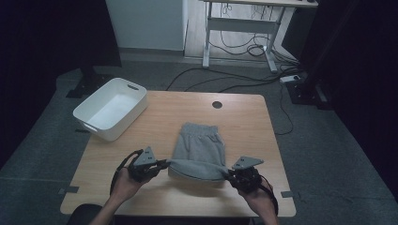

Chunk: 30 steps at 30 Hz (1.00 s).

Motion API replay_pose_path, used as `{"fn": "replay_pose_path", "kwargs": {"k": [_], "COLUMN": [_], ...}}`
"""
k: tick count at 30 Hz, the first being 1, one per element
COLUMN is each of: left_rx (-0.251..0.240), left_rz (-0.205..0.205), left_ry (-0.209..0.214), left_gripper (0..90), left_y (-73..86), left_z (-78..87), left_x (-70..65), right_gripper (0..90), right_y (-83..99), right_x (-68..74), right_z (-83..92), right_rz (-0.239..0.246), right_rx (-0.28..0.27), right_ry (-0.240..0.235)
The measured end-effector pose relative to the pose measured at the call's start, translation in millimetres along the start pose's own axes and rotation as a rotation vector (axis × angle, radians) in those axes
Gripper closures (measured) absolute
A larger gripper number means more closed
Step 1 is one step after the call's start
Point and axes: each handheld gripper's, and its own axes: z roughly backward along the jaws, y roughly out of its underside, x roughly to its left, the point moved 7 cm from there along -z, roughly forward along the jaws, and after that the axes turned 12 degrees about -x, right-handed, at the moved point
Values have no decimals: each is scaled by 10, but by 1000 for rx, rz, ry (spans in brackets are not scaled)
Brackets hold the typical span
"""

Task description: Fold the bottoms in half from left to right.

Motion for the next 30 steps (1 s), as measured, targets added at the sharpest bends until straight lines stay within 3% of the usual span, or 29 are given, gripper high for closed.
{"fn": "replay_pose_path", "kwargs": {"k": [8, 30], "left_rx": [-8, -51], "left_rz": [5, -26], "left_ry": [-30, -131], "left_gripper": [846, 846], "left_y": [-62, -507], "left_z": [-100, -328], "left_x": [168, 689], "right_gripper": [798, 798], "right_y": [-105, -575], "right_x": [-141, -607], "right_z": [-96, -289], "right_rz": [-4, -16], "right_rx": [-5, -34], "right_ry": [24, 102]}}
